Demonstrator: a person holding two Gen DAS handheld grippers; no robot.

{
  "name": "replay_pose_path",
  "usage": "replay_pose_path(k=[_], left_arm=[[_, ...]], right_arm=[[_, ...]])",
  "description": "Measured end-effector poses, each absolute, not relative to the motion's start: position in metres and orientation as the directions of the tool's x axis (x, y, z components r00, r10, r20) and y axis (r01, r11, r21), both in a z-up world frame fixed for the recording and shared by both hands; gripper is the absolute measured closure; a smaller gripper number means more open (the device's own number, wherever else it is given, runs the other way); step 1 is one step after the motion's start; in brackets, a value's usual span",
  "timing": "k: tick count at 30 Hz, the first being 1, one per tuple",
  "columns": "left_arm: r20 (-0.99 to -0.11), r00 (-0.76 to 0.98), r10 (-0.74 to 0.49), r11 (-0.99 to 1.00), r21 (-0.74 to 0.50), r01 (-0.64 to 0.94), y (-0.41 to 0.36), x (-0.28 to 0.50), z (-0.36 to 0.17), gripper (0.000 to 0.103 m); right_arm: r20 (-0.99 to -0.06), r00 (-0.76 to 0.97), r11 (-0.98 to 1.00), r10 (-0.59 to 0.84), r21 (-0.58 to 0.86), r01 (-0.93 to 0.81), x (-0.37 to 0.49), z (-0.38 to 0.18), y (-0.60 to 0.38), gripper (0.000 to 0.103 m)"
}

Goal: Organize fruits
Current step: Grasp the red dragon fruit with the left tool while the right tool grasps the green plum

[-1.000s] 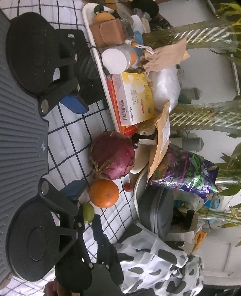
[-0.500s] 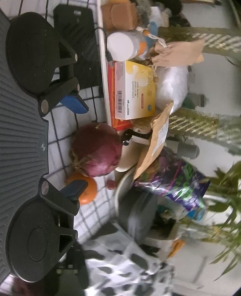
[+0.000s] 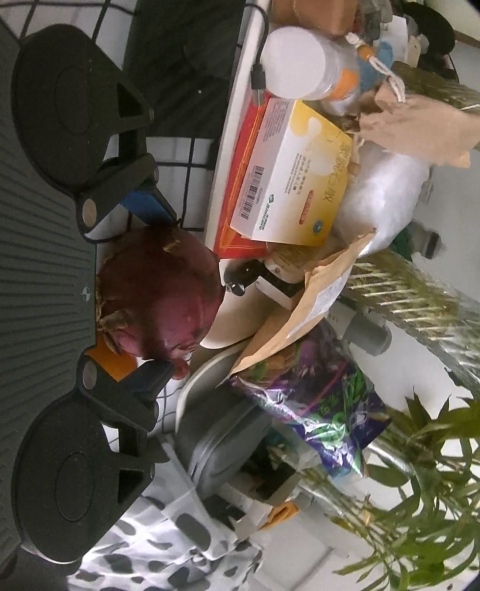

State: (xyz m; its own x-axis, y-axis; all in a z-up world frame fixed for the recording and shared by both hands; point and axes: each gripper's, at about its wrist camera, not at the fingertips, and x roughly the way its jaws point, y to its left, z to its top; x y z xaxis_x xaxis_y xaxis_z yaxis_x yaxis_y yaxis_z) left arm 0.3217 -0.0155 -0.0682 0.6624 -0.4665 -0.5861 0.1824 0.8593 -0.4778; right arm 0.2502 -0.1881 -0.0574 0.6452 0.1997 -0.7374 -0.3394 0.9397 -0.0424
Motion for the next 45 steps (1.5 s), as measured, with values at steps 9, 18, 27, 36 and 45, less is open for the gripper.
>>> replay_pose_path(k=[9, 18, 27, 36, 45], left_arm=[[-0.584, 0.629, -0.512, 0.807, -0.579, 0.119, -0.014, 0.339, -0.079, 0.023], [-0.577, 0.616, -0.537, 0.766, -0.639, 0.070, -0.006, 0.345, -0.079, 0.032], [-0.581, 0.601, -0.549, 0.787, -0.601, 0.137, -0.001, 0.342, -0.065, 0.037], [-0.580, 0.614, -0.535, 0.831, -0.491, 0.261, 0.000, 0.314, -0.028, 0.037], [-0.592, 0.627, -0.506, 0.860, -0.402, 0.315, 0.003, 0.267, 0.000, 0.037]], right_arm=[[-0.739, 0.643, 0.940, 0.200, -0.041, -0.340, 0.249, -0.057, -0.192, 0.075], [-0.735, 0.647, 0.935, 0.202, -0.052, -0.352, 0.248, -0.055, -0.188, 0.075], [-0.726, 0.658, 0.938, 0.202, -0.051, -0.344, 0.243, -0.049, -0.189, 0.075], [-0.707, 0.675, 0.944, 0.212, -0.031, -0.329, 0.228, -0.035, -0.190, 0.075], [-0.690, 0.687, 0.948, 0.229, -0.001, -0.318, 0.199, -0.018, -0.187, 0.075]])
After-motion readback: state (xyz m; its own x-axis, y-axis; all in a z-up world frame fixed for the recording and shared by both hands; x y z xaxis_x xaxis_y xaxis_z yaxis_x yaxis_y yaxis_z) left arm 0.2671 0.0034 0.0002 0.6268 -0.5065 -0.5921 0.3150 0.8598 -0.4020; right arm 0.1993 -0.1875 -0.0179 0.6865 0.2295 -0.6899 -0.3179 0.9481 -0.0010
